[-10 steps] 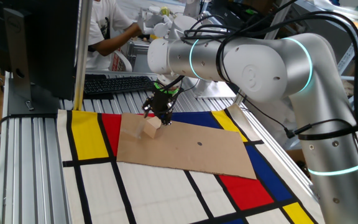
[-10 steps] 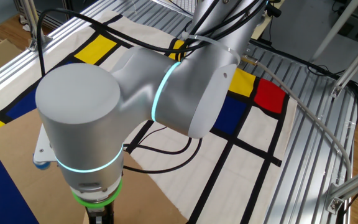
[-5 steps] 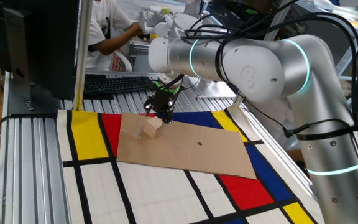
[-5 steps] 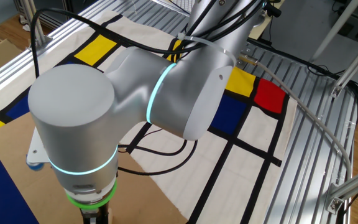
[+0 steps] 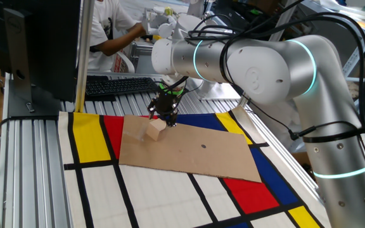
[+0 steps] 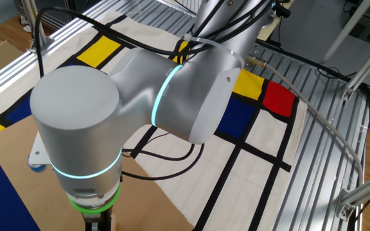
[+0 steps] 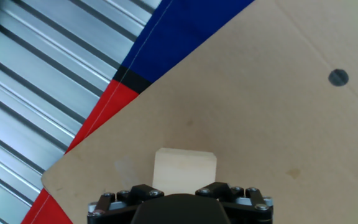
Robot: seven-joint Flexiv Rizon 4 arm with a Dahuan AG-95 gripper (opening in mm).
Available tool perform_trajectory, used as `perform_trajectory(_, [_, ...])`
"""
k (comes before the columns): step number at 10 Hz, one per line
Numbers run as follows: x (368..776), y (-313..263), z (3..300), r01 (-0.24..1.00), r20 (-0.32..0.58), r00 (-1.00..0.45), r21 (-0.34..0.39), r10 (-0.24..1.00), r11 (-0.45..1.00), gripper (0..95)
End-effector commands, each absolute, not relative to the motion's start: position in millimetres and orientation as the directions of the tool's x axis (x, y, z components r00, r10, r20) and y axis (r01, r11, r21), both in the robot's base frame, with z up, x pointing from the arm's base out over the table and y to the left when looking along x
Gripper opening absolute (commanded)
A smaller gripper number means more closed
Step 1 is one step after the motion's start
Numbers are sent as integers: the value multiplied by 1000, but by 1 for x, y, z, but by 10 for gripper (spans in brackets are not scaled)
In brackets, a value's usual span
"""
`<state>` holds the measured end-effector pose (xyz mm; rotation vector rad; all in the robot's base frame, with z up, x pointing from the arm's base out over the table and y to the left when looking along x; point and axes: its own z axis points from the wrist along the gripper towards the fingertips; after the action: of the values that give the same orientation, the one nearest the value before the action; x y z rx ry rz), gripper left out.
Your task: Grab the block and place it at the designated location
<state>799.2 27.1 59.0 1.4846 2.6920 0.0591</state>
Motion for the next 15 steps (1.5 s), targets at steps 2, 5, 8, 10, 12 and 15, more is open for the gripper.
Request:
perform_trajectory(2, [799,29,54,842,-40,-534,66,844,536,760])
perform_trajectory(5, [799,29,52,846,-36,-529,64,848,530,760])
perform_trajectory(8, [800,28,48,845,-34,-530,65,847,531,760])
perform_trajectory(10, [800,27,45,847,-35,-526,68,849,528,950])
perform_trajectory(12, [800,26,42,848,-34,-524,71,851,525,950])
perform_trajectory(15, [800,26,39,849,-37,-522,71,852,524,760])
